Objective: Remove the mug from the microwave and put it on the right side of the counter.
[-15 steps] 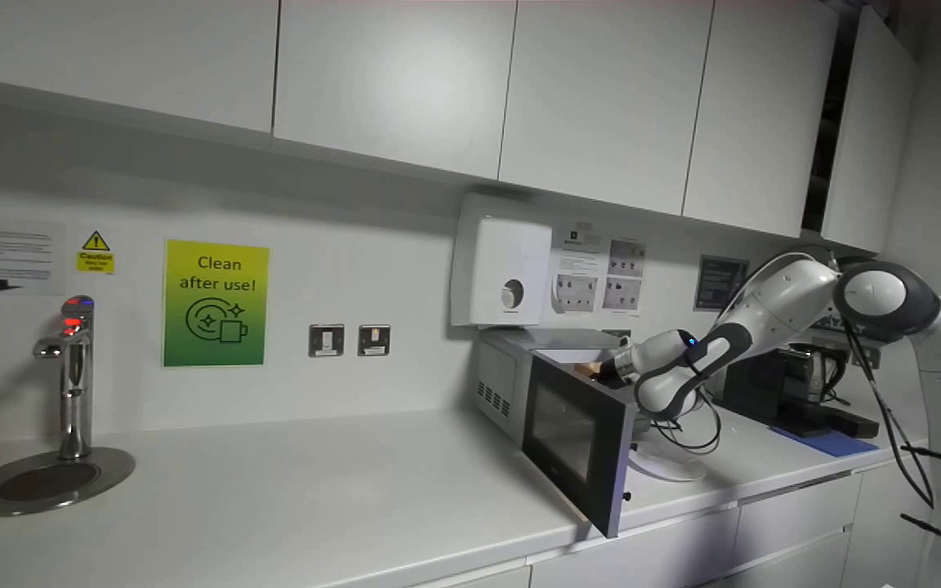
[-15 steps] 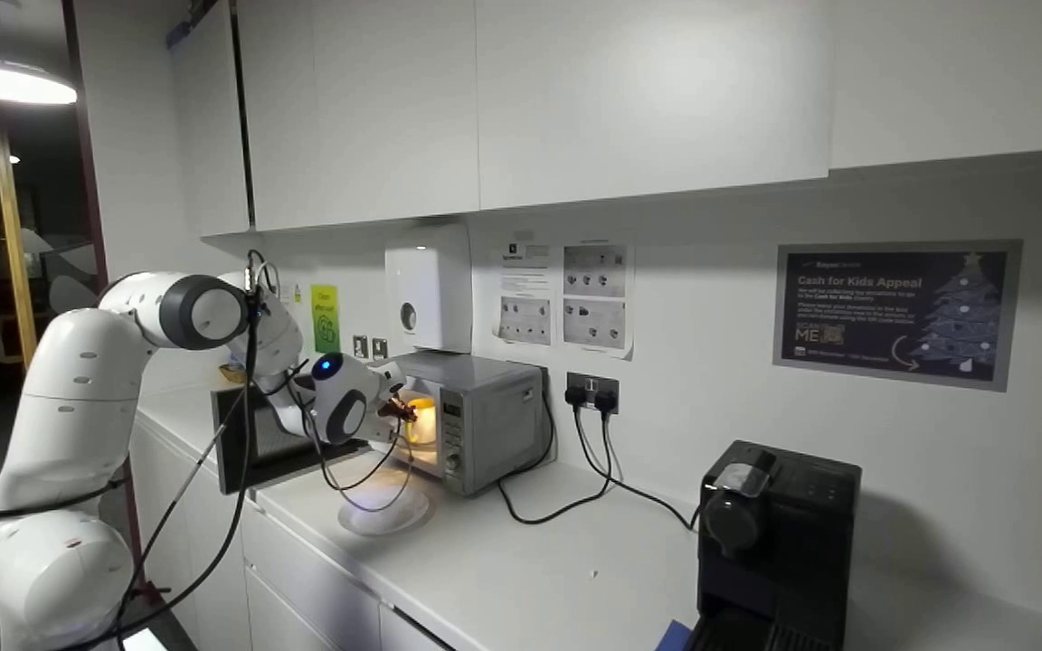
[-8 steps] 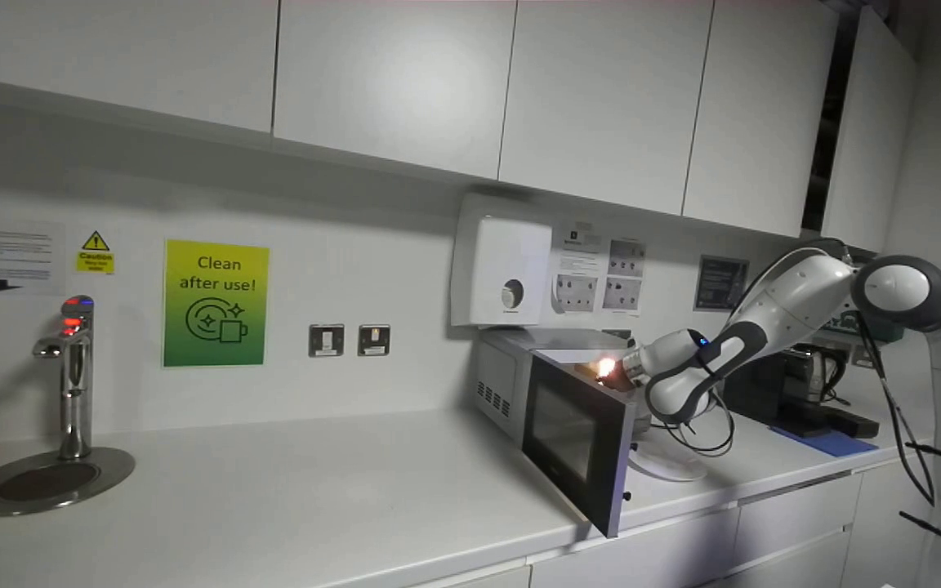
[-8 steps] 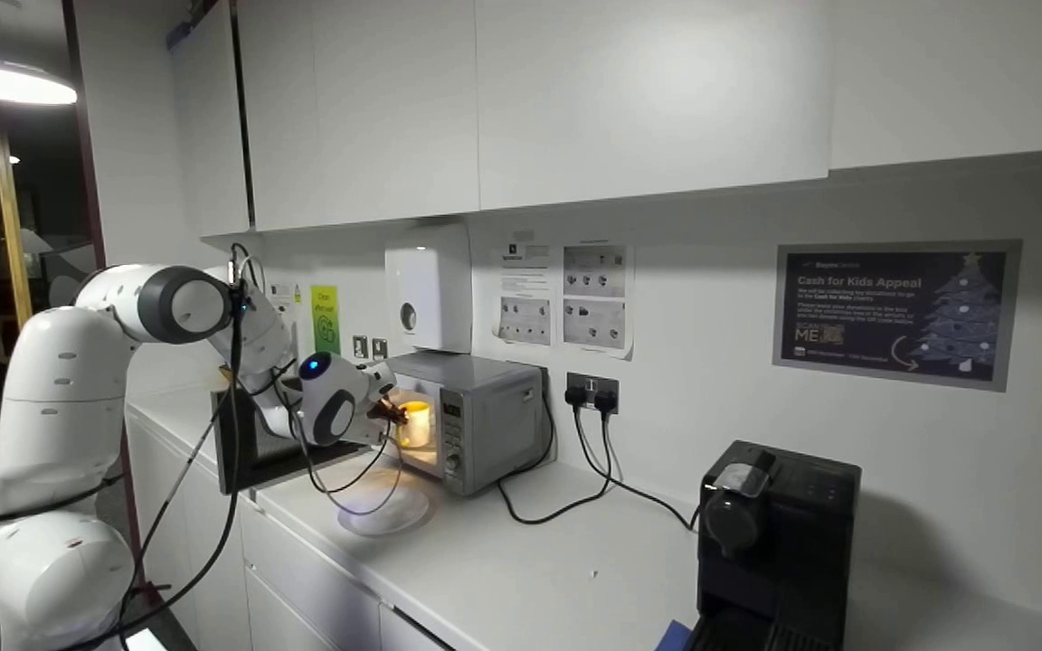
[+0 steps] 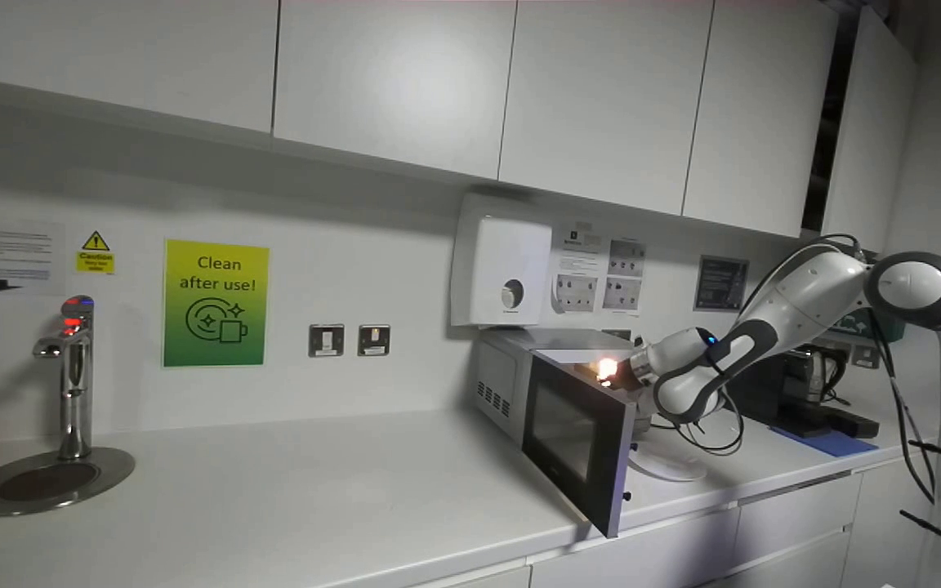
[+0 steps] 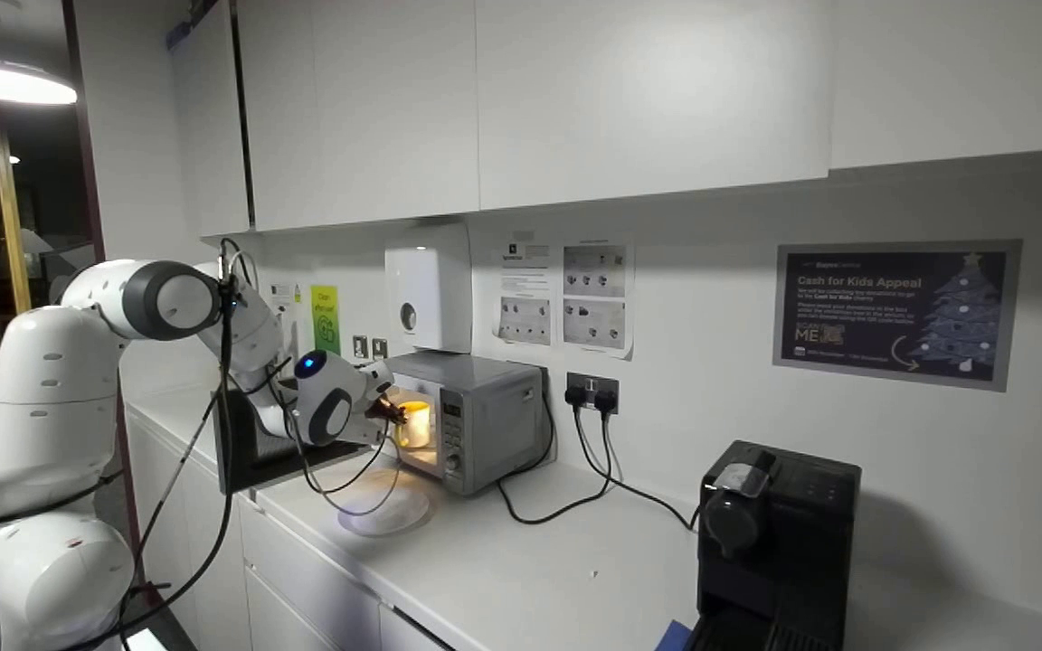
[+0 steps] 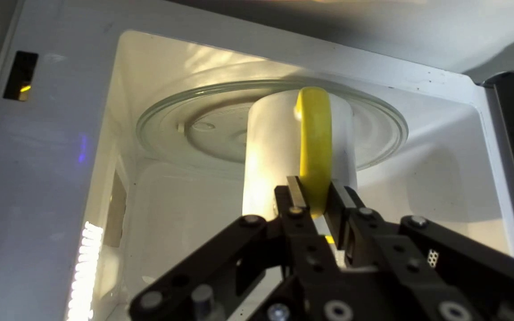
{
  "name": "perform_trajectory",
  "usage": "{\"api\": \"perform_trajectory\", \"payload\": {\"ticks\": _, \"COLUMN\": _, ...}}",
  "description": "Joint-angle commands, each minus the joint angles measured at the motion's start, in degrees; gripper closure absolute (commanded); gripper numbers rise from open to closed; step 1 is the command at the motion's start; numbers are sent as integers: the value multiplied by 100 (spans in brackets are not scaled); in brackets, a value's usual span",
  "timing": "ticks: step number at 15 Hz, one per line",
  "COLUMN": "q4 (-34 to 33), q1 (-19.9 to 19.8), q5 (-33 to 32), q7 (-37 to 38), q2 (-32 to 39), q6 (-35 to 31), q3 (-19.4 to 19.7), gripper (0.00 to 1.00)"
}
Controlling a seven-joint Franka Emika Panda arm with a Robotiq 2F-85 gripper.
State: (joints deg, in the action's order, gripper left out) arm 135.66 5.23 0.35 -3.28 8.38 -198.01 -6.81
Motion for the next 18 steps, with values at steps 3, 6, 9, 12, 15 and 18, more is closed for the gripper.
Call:
{"api": "perform_trajectory", "payload": {"ticks": 3, "q4": 206, "q1": 91, "q5": 56, "q7": -273, "q2": -330, "q6": 0, "q3": 106, "gripper": 96}}
{"api": "perform_trajectory", "payload": {"ticks": 6, "q4": 178, "q1": 91, "q5": 46, "q7": -363, "q2": -321, "q6": 0, "q3": 95, "gripper": 96}}
{"api": "perform_trajectory", "payload": {"ticks": 9, "q4": 93, "q1": 108, "q5": 41, "q7": -483, "q2": -285, "q6": 0, "q3": 93, "gripper": 96}}
{"api": "perform_trajectory", "payload": {"ticks": 12, "q4": 56, "q1": 122, "q5": 52, "q7": -604, "q2": -279, "q6": 0, "q3": 91, "gripper": 96}}
{"api": "perform_trajectory", "payload": {"ticks": 15, "q4": 17, "q1": 125, "q5": 73, "q7": -684, "q2": -275, "q6": 0, "q3": 99, "gripper": 96}}
{"api": "perform_trajectory", "payload": {"ticks": 18, "q4": -90, "q1": 130, "q5": 110, "q7": -662, "q2": -255, "q6": 0, "q3": 97, "gripper": 96}}
